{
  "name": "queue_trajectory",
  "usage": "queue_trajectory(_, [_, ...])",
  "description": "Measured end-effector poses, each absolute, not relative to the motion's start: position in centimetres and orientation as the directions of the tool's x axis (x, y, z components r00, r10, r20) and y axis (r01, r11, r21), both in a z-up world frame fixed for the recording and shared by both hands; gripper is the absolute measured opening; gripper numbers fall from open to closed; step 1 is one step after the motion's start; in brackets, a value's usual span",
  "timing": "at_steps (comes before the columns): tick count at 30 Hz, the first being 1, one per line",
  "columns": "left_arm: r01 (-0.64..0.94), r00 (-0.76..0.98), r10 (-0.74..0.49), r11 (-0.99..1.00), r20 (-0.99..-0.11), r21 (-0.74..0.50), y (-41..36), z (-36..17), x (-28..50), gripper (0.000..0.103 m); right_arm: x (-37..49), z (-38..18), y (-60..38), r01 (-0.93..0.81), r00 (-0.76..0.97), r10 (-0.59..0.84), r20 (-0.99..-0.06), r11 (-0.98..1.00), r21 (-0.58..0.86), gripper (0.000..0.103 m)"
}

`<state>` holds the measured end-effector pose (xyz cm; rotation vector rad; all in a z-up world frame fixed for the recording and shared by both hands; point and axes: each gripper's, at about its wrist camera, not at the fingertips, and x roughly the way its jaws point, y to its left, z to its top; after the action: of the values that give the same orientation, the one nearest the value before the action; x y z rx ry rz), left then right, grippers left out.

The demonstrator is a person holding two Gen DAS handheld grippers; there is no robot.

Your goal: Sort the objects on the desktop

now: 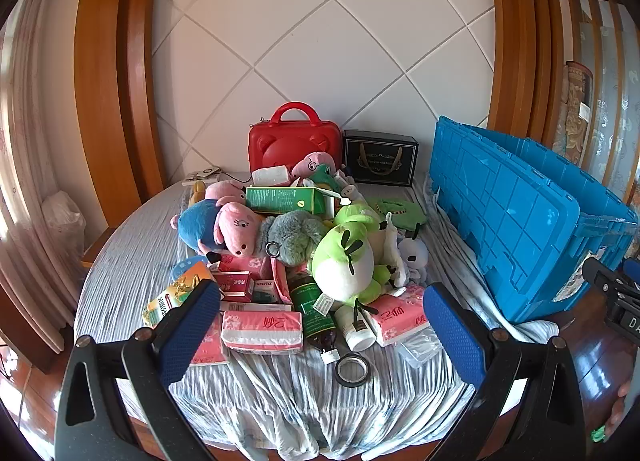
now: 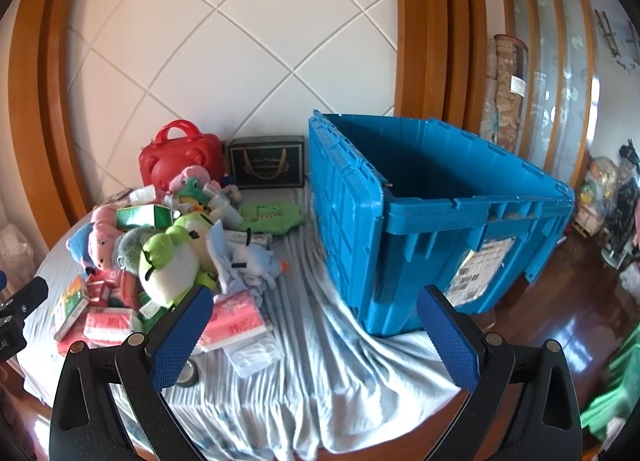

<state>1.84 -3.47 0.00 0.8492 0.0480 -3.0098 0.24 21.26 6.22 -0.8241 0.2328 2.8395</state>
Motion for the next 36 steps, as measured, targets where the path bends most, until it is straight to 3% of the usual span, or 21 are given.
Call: queue_trajectory(36, [0.066,-0.834,-0.049,-0.998,-0.549,-0.011,-3.7,-1.0,1.4,0.103,-1.2,4.9,21.7,-0.19,-0.82,0.081,-0.566,-0.972,0.136,0.103])
